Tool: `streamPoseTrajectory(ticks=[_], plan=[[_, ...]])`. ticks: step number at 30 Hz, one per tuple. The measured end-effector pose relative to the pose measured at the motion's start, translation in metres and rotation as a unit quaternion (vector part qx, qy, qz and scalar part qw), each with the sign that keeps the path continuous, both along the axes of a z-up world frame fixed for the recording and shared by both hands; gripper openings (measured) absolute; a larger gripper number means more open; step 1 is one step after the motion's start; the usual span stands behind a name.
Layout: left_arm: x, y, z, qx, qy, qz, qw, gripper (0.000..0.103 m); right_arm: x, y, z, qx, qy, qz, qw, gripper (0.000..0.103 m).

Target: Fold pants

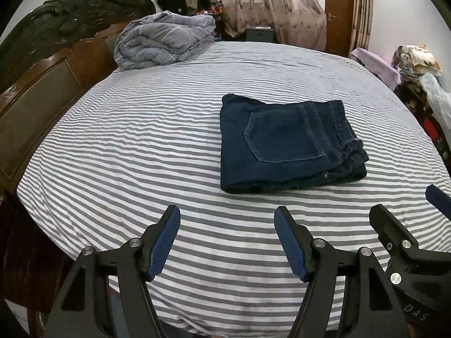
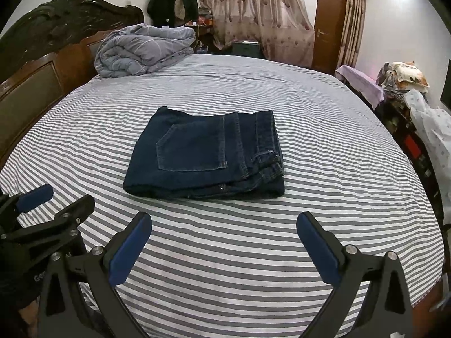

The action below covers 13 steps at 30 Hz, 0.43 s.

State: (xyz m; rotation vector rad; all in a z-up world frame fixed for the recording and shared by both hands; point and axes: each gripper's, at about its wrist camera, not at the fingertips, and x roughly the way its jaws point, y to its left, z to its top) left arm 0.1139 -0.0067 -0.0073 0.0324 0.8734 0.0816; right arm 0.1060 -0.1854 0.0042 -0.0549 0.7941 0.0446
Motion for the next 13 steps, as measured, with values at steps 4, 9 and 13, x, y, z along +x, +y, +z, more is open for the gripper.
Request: streamPoseTrajectory(ticks=[4,9,13], plan=[[-0.0016,-0.0028,0.0002,0.013,-0.007,-0.001,0.9999,0.07,-0.0024,0.0005,-0.0032,0.0,0.003,-0.001,1.0,0.102],[-0.0047,-0.0047,0.0019,0.021,-0.013,-0.001,0.9997,0.07,-0.0042,0.001,-0.0052,0.001,0.007,-0.001,1.0,0.102],[-0.0047,-0.0057,-0.0003,0.011,-0.005,0.0,0.9999,0.07,-0.005,0.0012,-0.0058,0.0,0.007,-0.001,1.0,0.102]])
